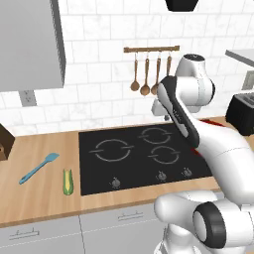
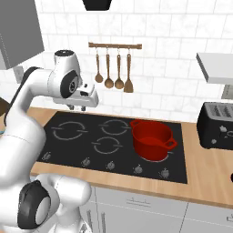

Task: Put the avocado and corn in the pot. Retrieve the spatula and lightly stir the vegetables in the pot.

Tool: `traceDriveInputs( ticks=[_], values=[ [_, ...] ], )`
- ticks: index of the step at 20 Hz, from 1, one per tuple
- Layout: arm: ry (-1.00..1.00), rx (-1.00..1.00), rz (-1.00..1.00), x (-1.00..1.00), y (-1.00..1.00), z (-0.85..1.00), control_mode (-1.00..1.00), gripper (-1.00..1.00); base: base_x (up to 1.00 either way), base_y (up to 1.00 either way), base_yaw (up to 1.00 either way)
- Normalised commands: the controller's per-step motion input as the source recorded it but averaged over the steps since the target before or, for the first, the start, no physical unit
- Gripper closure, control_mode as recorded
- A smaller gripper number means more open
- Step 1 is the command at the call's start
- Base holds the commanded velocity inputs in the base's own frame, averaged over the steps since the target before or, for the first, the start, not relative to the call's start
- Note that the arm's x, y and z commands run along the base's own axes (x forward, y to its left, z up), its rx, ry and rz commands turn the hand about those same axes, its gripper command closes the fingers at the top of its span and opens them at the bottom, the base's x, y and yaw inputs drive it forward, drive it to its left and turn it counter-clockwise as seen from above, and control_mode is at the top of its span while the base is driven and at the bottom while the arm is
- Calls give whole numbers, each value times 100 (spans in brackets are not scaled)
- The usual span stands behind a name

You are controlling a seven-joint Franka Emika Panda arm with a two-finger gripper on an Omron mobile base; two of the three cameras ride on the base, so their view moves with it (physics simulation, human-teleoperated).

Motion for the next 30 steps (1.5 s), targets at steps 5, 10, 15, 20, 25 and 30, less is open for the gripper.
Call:
traceDriveInputs(
  ticks=[5,10,15,20,25,30],
  values=[
    [3,-3,2,0,82,-55,-100,-100,0,0,0],
    [1,-2,4,0,100,-86,-100,-100,0,0,0],
    [1,2,5,0,100,-65,-100,-100,0,0,0],
    [16,0,7,0,62,-11,-100,-100,0,0,0],
    [9,-2,8,1,84,-25,-100,-100,0,0,0],
    [9,0,2,1,100,-26,-100,-100,0,0,0]
  ],
)
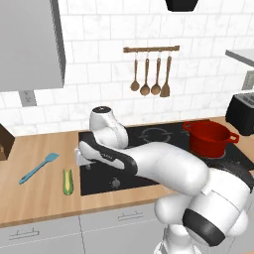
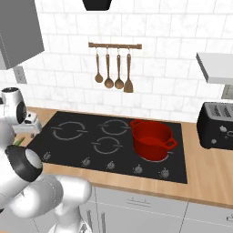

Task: Put the avocado and corn in the pot. Retrieve the spatula and lightly stir the vegetables in the pot.

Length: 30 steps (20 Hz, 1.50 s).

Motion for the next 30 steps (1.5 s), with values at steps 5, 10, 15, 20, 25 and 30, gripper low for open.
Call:
traceDriveInputs(
  ticks=[5,10,15,20,25,30],
  values=[
    [18,-1,0,0,90,-19,-100,-100,0,0,0],
    [15,-3,0,0,71,-33,-100,-100,0,0,0],
    [2,-5,0,0,23,-47,-100,-100,0,0,0],
    [0,-4,-1,0,1,-32,-100,-100,0,0,0],
    [0,-1,-1,1,0,-27,-100,-100,0,0,0],
    [-3,0,-1,15,0,-27,-100,-100,0,0,0]
  ],
)
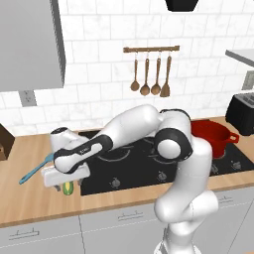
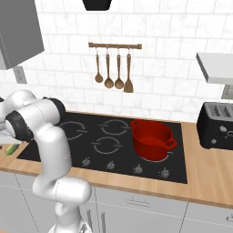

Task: Put the avocado and corn in the pot. Retrieve the spatula and lightly stir the vegetables in the pot.

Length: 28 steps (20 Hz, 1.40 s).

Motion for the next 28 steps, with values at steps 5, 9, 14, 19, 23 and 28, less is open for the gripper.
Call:
traceDriveInputs(
  ticks=[5,9,14,19,23,28],
  values=[
    [-2,0,-1,24,0,-25,-100,-100,0,0,0],
    [-4,0,0,14,8,-24,-100,-100,0,0,0],
    [0,0,0,0,0,-27,-100,100,0,0,0],
    [0,0,0,0,2,-2,-100,100,0,0,0],
    [-2,0,0,-1,-35,9,-100,100,0,0,0],
    [-7,0,-8,0,-99,74,-100,100,0,0,0]
  ],
)
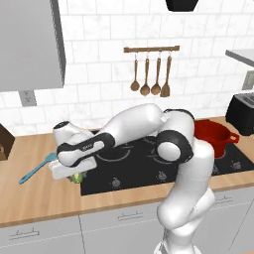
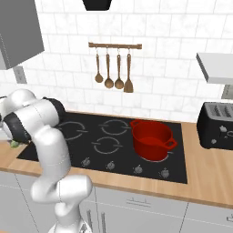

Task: Put the avocado and corn in the pot. Retrieve the spatula and lightly stir the vegetables in the pot.

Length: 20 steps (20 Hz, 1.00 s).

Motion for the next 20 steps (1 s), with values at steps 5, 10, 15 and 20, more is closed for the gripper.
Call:
traceDriveInputs(
  ticks=[5,10,15,20],
  values=[
    [-5,0,-12,0,-100,82,-100,100,0,0,0],
    [0,-3,-16,0,-100,29,-100,100,0,0,0],
    [-3,-7,-18,0,-100,21,-100,100,0,0,0],
    [0,-3,-19,11,-100,52,-100,100,0,0,0]
  ],
)
